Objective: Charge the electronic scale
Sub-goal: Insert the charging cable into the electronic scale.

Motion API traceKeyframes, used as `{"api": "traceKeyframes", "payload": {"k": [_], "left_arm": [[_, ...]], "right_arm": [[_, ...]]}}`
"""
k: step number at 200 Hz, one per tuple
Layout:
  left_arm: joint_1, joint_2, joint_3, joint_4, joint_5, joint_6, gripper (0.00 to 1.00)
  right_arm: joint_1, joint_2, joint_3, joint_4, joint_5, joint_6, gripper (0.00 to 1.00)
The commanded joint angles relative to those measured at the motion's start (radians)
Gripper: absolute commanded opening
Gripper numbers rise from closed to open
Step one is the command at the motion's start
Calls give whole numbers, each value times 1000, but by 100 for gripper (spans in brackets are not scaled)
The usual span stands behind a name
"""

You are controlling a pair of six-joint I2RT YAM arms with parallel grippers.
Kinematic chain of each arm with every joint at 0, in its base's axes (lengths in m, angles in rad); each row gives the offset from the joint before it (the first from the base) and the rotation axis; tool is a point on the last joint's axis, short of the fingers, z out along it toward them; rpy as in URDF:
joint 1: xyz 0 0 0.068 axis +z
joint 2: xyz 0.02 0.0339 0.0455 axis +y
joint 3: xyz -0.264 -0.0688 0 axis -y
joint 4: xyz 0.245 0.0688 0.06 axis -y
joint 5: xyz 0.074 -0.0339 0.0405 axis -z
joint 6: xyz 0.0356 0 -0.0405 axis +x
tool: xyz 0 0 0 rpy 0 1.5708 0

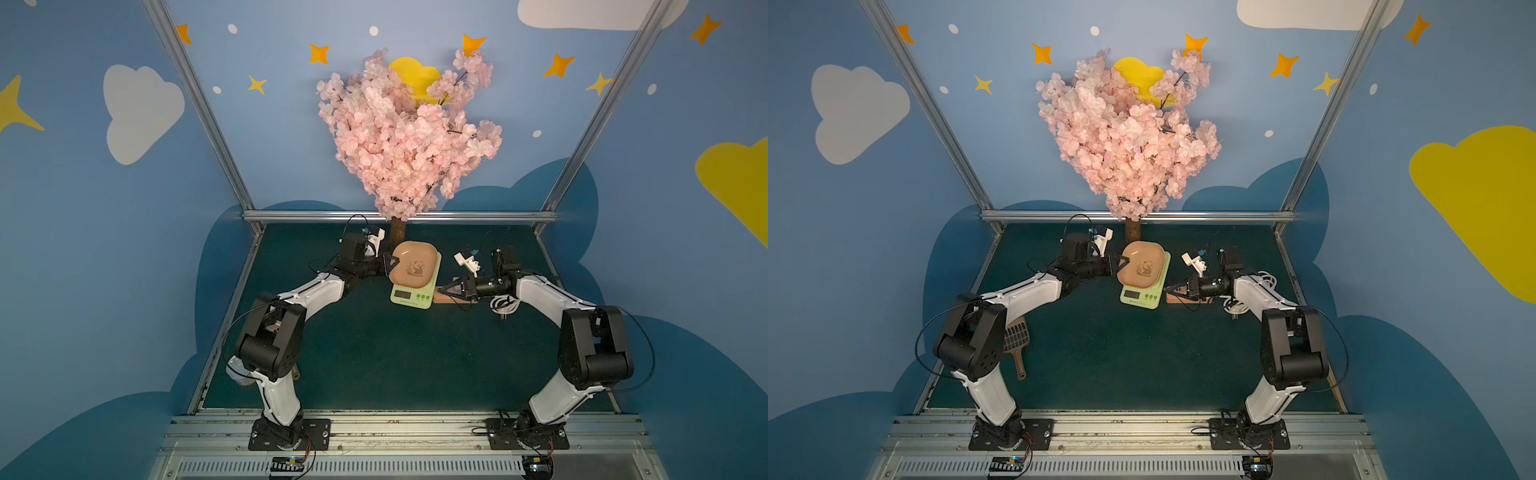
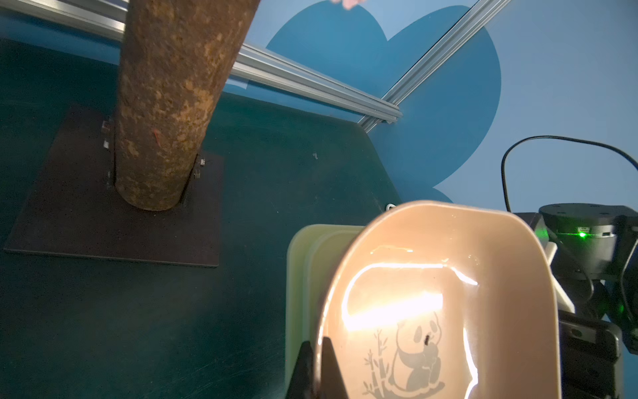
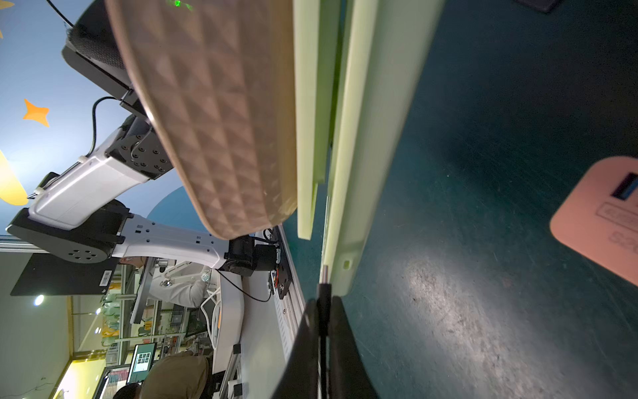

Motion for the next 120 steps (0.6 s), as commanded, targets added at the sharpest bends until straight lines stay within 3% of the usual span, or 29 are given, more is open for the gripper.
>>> {"api": "traceKeyframes", "payload": {"k": [1, 120], "left_arm": [[-4, -3, 42, 60, 16, -24, 3], [-16, -1, 43, 74, 24, -31, 3]], "right_arm": [[1, 13, 16, -32, 12, -21, 0], [33, 26, 32, -65, 30, -53, 0]]}}
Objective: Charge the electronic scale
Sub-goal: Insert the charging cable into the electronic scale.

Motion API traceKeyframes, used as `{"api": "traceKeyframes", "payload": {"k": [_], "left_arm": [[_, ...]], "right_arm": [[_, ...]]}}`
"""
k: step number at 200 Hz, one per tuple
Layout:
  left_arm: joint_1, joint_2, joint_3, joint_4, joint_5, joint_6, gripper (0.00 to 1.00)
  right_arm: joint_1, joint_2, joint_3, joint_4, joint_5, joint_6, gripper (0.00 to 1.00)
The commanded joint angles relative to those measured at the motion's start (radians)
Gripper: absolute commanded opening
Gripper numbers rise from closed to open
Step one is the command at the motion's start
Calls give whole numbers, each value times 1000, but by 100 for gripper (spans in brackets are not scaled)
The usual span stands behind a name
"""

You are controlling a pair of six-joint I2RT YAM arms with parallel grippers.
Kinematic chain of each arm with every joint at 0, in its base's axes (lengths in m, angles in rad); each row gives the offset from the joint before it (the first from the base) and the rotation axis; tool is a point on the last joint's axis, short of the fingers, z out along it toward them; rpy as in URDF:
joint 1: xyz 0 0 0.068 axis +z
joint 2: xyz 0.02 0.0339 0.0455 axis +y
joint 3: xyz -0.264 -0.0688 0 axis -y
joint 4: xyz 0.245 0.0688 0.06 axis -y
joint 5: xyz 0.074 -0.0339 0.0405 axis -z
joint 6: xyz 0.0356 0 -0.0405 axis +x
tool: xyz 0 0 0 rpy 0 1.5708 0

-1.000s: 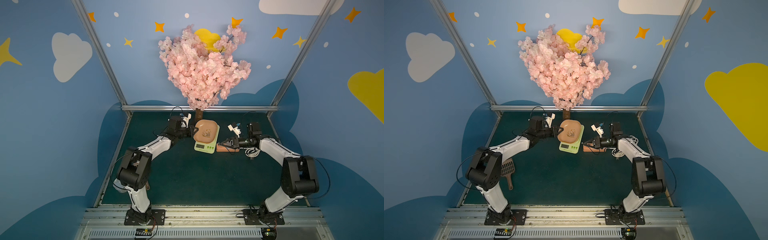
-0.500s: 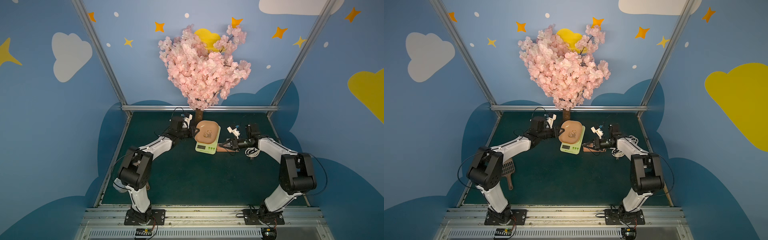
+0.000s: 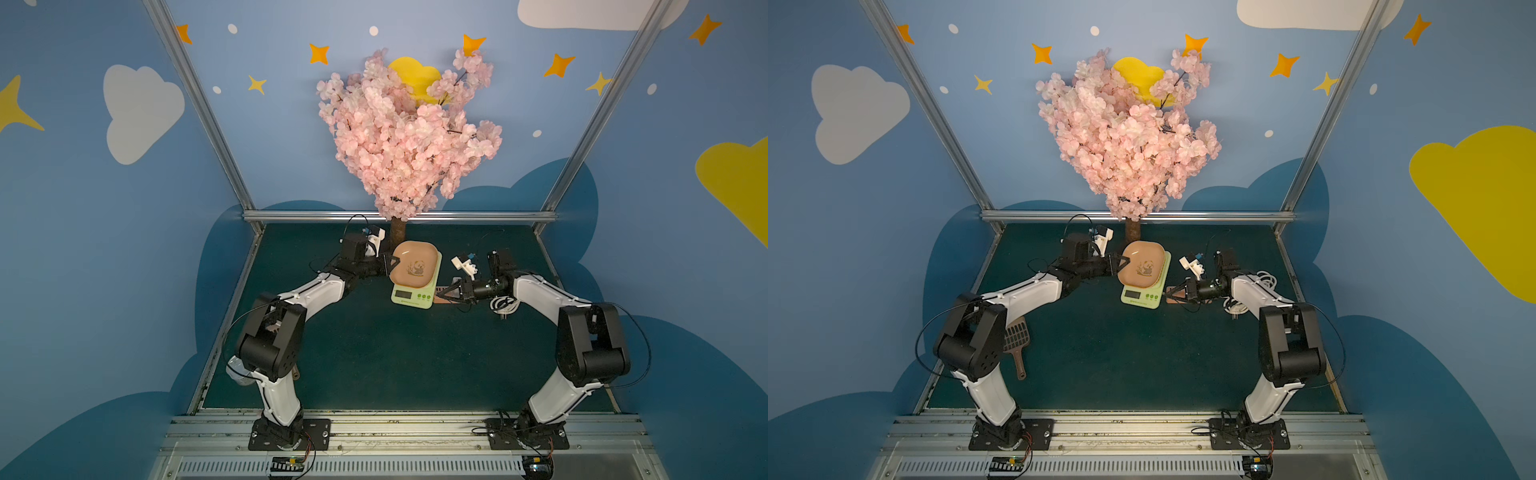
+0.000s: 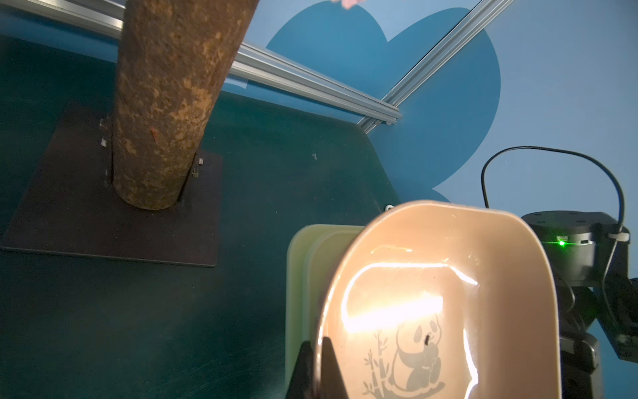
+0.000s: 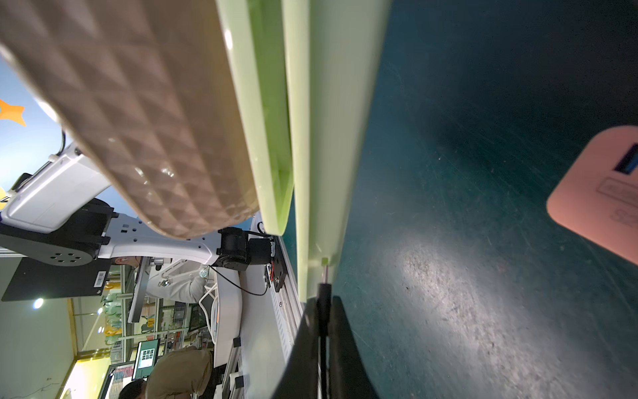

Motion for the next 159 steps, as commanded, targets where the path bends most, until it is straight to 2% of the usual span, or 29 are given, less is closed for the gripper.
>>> {"api": "traceKeyframes", "payload": {"k": [1, 100, 159], "left_arm": [[-7, -1, 44, 70, 26, -19, 3], [-12, 12, 46, 76, 52, -24, 3], [-14, 17, 52, 71, 63, -22, 3]], "right_arm": [[9, 4, 27, -16, 4, -20, 0], [10, -36, 6, 1, 57, -25, 0], [10, -52, 1, 7, 43, -31, 0]]}}
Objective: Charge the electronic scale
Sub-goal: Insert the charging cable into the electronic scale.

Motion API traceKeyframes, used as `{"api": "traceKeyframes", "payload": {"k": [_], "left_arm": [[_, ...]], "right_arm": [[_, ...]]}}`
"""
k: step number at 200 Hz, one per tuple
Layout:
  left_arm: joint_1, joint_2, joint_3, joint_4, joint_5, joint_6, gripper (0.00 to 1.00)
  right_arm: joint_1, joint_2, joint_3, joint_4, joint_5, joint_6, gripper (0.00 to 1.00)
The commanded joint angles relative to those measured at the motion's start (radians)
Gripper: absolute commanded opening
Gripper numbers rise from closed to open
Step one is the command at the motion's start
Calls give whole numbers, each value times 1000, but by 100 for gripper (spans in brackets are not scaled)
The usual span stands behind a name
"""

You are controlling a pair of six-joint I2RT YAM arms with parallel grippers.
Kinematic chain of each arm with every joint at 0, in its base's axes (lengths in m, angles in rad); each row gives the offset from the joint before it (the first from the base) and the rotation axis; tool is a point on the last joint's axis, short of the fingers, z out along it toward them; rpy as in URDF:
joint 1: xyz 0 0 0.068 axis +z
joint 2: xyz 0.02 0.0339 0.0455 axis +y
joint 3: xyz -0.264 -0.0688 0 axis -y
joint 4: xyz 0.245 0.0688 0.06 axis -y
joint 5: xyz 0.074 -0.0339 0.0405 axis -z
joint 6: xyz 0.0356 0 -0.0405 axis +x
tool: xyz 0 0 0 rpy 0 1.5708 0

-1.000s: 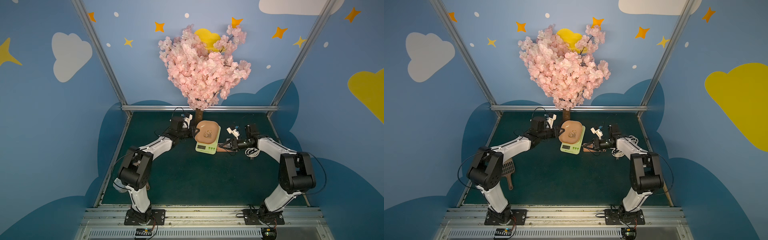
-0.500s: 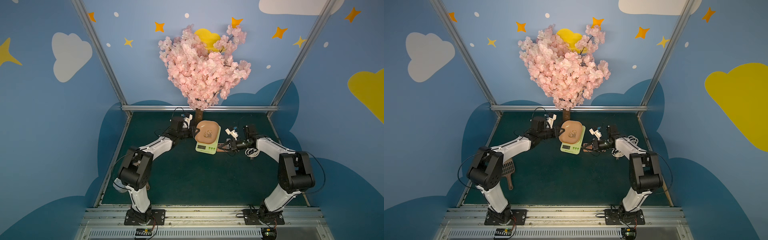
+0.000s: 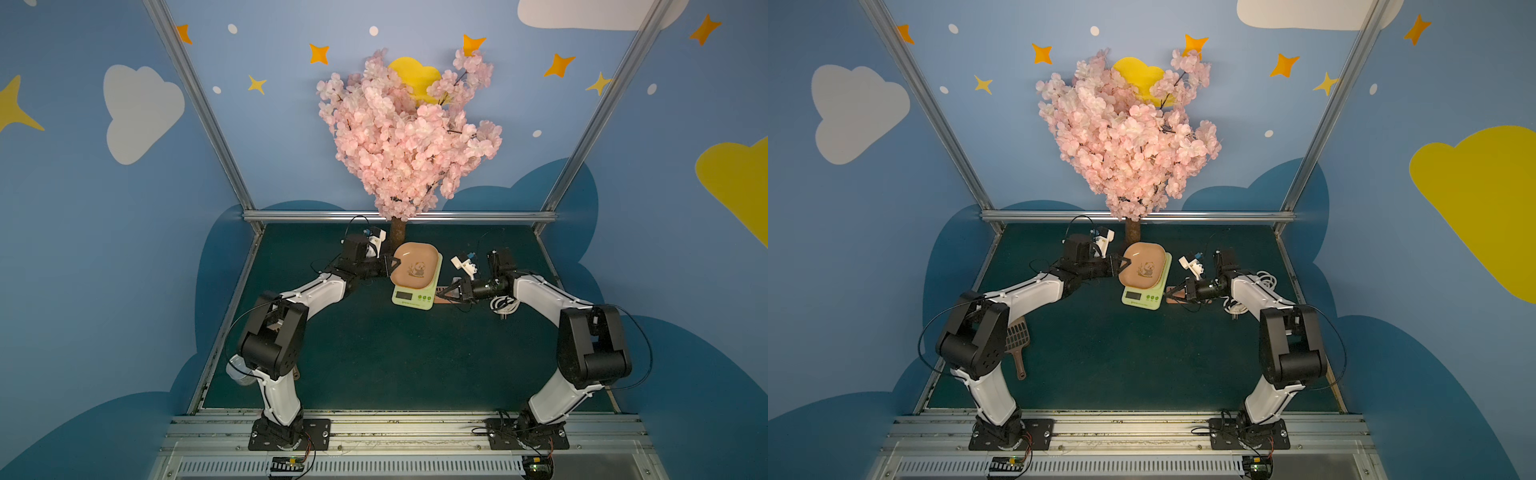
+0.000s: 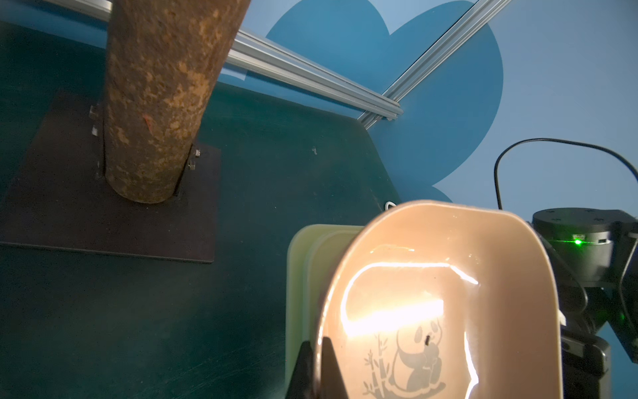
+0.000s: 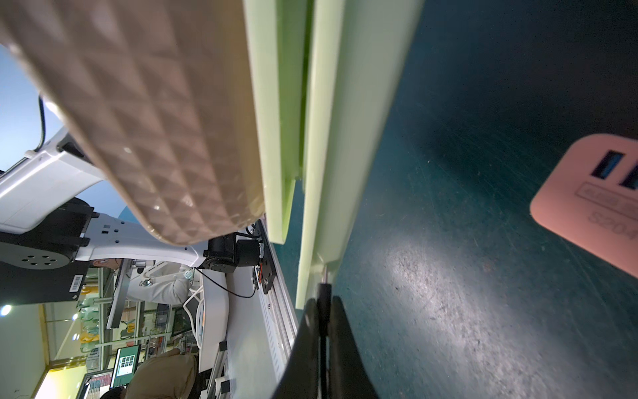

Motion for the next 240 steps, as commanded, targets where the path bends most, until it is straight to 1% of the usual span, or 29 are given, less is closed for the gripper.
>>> {"api": "traceKeyframes", "payload": {"k": [1, 69, 171, 208, 240], "left_arm": [[-9, 1, 52, 66, 53, -15, 3], [-10, -4, 51, 72, 47, -14, 3], [-10, -9, 47, 118, 59, -23, 3], [-14, -18, 38, 115, 79, 26, 3], [-25, -32, 38, 84, 88, 97, 3]], "right_arm": [[5, -34, -1, 7, -5, -20, 0], [4, -16, 6, -11, -8, -28, 0], [1, 14, 20, -26, -75, 2, 0], [-2, 21, 36, -68, -63, -20, 0], [-1, 33, 53, -103, -50, -40, 0]]}}
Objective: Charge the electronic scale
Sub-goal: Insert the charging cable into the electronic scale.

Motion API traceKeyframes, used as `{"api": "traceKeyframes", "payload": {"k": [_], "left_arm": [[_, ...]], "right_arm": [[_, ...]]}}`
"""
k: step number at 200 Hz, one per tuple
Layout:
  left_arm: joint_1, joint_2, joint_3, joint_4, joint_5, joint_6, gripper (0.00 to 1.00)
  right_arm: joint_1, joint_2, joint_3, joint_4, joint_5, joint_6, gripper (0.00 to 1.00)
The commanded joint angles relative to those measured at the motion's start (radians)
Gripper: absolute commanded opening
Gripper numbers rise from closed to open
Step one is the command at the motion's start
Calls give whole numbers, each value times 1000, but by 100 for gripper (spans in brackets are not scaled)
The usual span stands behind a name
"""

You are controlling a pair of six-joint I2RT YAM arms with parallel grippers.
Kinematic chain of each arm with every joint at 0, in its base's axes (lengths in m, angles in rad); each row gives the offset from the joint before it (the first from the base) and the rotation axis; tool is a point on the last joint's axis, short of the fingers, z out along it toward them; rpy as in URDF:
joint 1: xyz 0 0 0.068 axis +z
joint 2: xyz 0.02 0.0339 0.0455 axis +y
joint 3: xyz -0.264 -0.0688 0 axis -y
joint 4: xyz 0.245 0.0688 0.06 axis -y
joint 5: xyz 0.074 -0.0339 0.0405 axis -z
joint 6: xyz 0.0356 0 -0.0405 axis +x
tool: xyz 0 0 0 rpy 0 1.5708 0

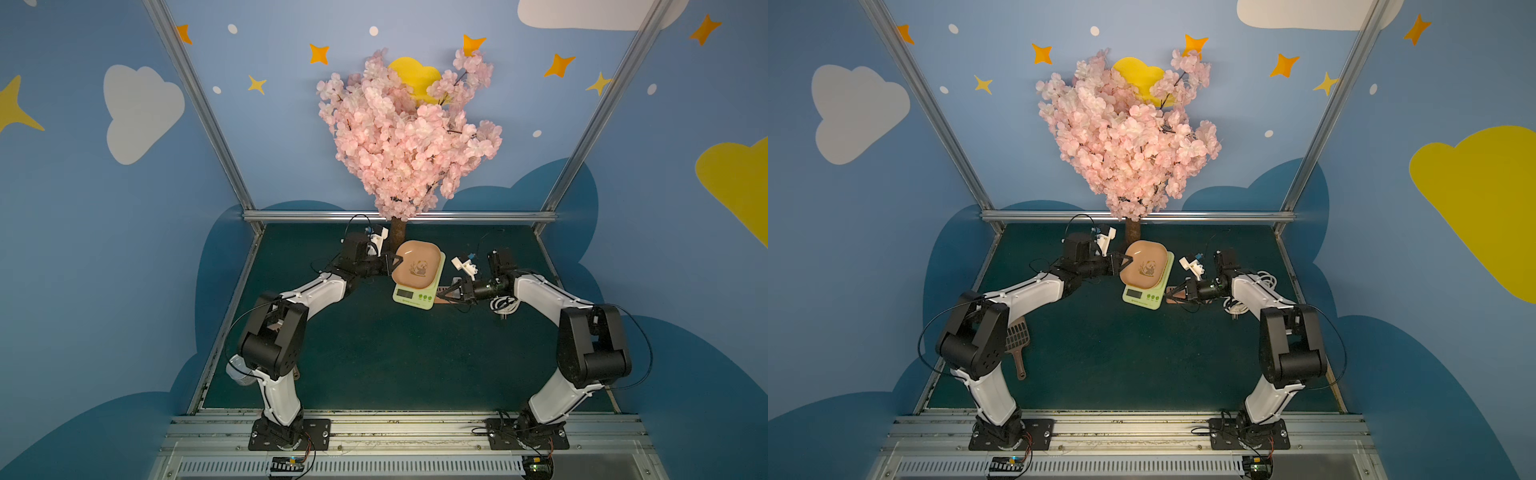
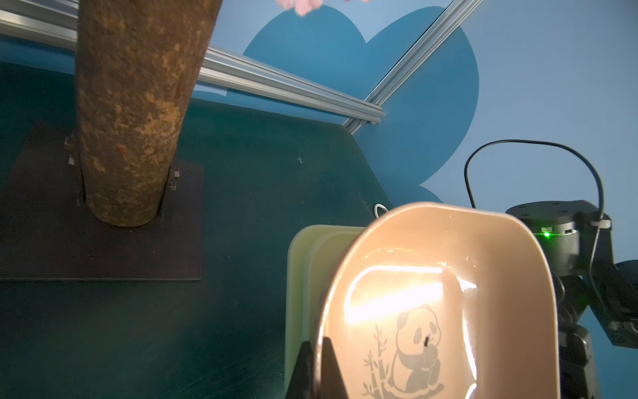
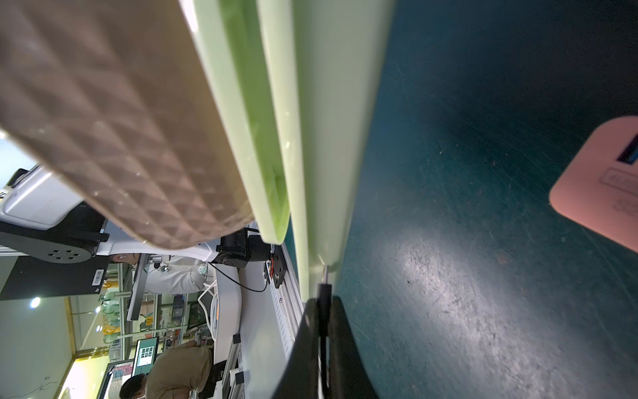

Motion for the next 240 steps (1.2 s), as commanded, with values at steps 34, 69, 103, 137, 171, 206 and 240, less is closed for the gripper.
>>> {"api": "traceKeyframes", "payload": {"k": [34, 69, 103, 137, 171, 206, 240], "left_arm": [[-34, -37, 38, 18, 61, 88, 3], [-35, -33, 33, 37, 53, 54, 3], [-30, -19, 31, 36, 30, -11, 3], [-30, -19, -14, 90, 9, -71, 3], [-38, -22, -44, 96, -2, -72, 3], [-52, -29, -78, 109, -16, -50, 3], [-53, -33, -100, 127, -14, -49, 3]], "right_arm": [[11, 23, 46, -62, 5, -41, 0], [18, 20, 48, -65, 25, -52, 0], [22, 7, 39, -46, 43, -49, 0], [21, 21, 40, -39, 42, -28, 0], [22, 32, 46, -47, 44, -25, 0], [40, 83, 80, -105, 49, -49, 0], [64, 118, 106, -127, 53, -61, 0]]}}
